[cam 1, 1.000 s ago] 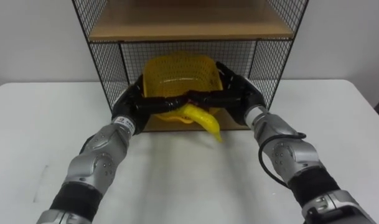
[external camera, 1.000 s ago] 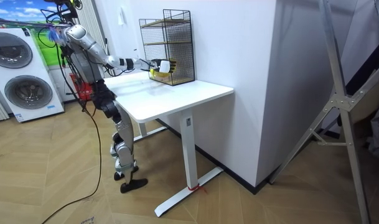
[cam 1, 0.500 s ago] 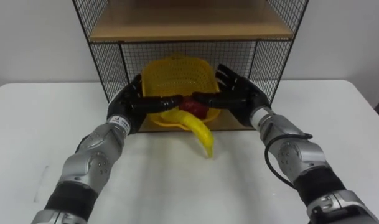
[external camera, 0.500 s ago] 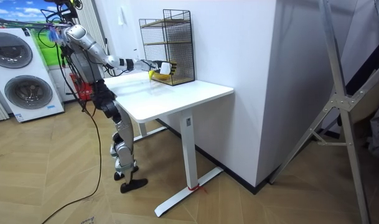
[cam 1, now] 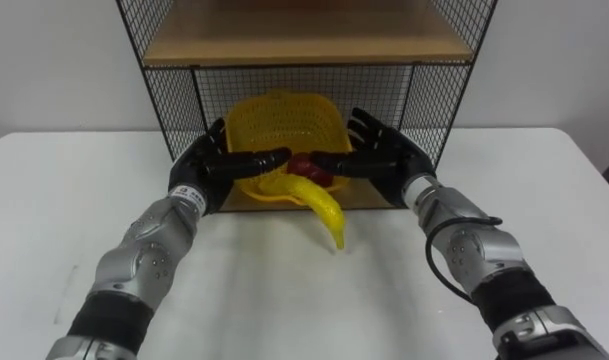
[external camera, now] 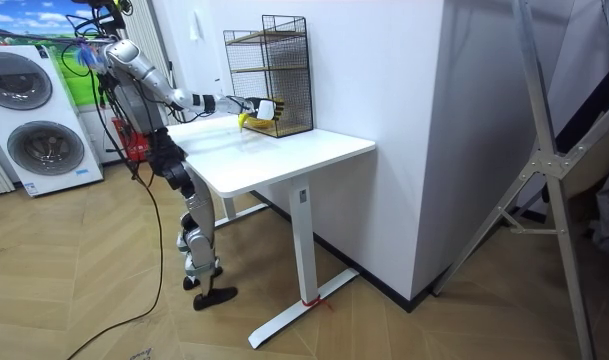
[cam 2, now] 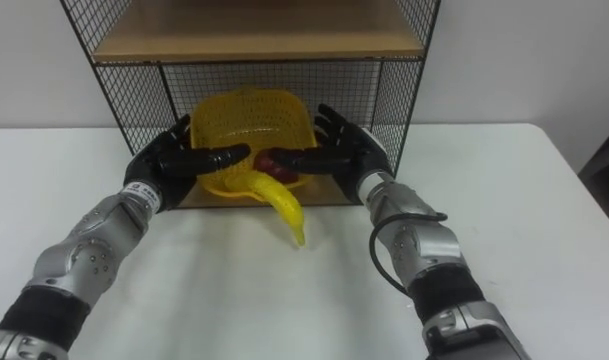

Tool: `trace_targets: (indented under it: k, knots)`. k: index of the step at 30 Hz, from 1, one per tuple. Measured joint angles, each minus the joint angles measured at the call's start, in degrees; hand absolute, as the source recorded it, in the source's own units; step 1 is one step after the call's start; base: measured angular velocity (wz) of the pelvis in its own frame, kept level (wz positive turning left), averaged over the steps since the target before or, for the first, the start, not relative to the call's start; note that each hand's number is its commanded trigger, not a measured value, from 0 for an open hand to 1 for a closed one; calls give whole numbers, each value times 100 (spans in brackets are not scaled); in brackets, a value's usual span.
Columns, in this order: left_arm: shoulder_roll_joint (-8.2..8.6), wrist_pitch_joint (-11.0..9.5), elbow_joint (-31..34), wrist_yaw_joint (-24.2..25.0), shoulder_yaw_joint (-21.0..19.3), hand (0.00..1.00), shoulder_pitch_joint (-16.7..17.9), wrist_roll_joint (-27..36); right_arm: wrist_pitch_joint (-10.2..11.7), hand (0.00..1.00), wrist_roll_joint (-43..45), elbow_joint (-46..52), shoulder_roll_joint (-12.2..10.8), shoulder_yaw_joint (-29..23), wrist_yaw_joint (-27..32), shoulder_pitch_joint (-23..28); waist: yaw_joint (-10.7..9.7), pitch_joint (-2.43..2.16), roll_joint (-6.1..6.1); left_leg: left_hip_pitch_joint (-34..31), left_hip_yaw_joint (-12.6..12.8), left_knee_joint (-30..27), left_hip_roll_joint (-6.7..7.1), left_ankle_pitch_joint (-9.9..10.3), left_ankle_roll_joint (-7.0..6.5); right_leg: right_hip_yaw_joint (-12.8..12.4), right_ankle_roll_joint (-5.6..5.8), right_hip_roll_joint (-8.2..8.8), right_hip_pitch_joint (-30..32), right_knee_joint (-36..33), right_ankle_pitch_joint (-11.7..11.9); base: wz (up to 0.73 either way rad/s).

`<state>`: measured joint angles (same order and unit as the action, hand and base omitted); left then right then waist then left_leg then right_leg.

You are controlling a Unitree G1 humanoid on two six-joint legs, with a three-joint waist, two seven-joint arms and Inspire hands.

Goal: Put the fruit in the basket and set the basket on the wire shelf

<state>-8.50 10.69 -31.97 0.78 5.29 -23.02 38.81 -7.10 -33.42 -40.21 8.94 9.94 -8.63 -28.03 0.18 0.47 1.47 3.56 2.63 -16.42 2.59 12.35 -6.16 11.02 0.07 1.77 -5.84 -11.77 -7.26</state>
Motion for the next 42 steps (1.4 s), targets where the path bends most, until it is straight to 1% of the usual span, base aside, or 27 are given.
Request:
trace_targets:
  k: [8, 15, 18, 22, 24, 34, 42]
  knots:
    - [-22, 0, 0, 0, -3, 0, 0, -18, 0, 0, -30, 0, 2, -6, -30, 0, -11, 1, 2, -2, -4, -1, 2, -1, 1, -8, 0, -12, 0, 0, 0, 0]
    - [-145, 0, 0, 4, -3, 0, 0, -29, 0, 0, -30, 0, -1, -6, -47, 0, -13, 3, 13, -14, -6, -2, 1, -1, 1, 0, 0, -16, 2, 4, 0, 0]
    - [-144, 0, 0, 4, -3, 0, 1, -98, 0, 0, -43, 0, -1, -22, -105, 0, -18, 4, 35, -6, -5, -2, 1, -2, 2, -2, 0, -12, -7, 3, 0, 0]
    - [-144, 0, 0, 4, -8, 0, 0, -159, 0, 0, -44, 0, -1, -94, -156, 0, -45, -11, 82, -6, -6, -5, 1, -2, 2, -1, 0, 8, -6, -1, 0, 0]
    - [-145, 0, 0, 4, -9, 0, 0, -197, 0, 0, -57, 0, -5, -167, -157, 0, -52, -9, 90, -6, -5, -4, 1, -2, 2, 3, 0, 10, -5, -1, 0, 0]
    - [-163, 0, 245, 4, -121, 0, 0, -485, 0, 0, -79, 2, -2, -459, -159, 0, -112, -11, 88, -4, 1, -2, 1, -2, 2, 1, 0, 14, 6, -6, 0, 0]
    - [-163, 0, 271, 3, -275, 0, 0, -477, 1, 0, -79, 0, 31, -502, -159, 1, -150, -13, 84, 20, 36, 30, -1, -15, 2, -31, 0, 12, 8, -13, 0, 0]
